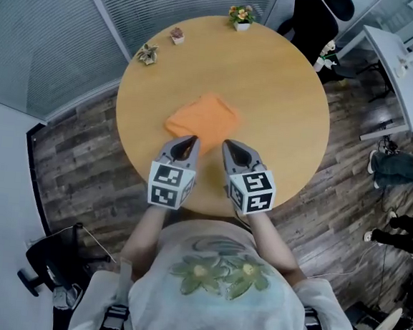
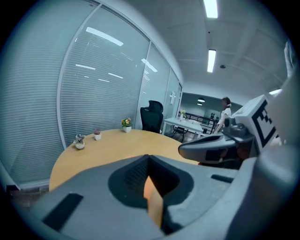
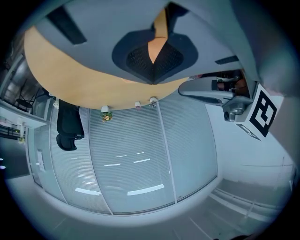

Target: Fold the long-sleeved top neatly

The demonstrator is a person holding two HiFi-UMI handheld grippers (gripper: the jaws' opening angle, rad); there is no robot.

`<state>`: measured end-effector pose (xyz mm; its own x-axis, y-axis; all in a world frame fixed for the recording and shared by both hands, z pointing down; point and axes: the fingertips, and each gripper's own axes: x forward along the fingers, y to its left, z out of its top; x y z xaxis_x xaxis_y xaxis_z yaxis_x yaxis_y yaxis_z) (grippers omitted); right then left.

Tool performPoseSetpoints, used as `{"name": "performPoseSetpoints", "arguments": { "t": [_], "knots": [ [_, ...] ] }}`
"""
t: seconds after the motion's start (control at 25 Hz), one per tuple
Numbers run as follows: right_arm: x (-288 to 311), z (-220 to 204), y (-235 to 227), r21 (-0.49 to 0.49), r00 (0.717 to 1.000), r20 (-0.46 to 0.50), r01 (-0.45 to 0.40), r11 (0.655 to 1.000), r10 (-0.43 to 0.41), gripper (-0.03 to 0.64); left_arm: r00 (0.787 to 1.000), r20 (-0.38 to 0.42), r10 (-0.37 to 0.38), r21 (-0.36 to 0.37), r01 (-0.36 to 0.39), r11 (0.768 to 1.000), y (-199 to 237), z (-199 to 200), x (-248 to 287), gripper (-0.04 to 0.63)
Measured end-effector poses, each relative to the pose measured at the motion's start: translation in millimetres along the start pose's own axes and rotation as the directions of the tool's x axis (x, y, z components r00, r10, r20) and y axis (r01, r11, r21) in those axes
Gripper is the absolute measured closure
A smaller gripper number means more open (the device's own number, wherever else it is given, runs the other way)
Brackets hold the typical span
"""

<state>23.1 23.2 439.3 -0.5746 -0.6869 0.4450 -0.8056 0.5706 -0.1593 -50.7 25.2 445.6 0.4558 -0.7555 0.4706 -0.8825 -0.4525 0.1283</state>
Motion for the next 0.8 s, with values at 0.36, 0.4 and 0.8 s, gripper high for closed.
{"name": "performPoseSetpoints", "arguments": {
  "t": [0.36,0.4,0.8],
  "knots": [
    [-4.8,-2.1,2.7,-0.008,1.000,-0.013,-0.011,1.000,0.011,0.600,1.000,-0.007,-0.012,-0.003,0.012,1.000,-6.1,-2.7,0.1,0.592],
    [-5.0,-2.3,2.5,-0.009,1.000,-0.014,-0.011,1.000,0.011,0.600,1.000,-0.008,-0.012,-0.002,0.012,1.000,-6.2,-3.1,-0.2,0.592],
    [-1.9,-3.0,1.9,-0.017,1.000,-0.026,-0.016,1.000,0.016,0.600,1.000,-0.013,-0.014,-0.014,0.014,1.000,-4.6,-4.0,1.0,0.592]
  ]
}}
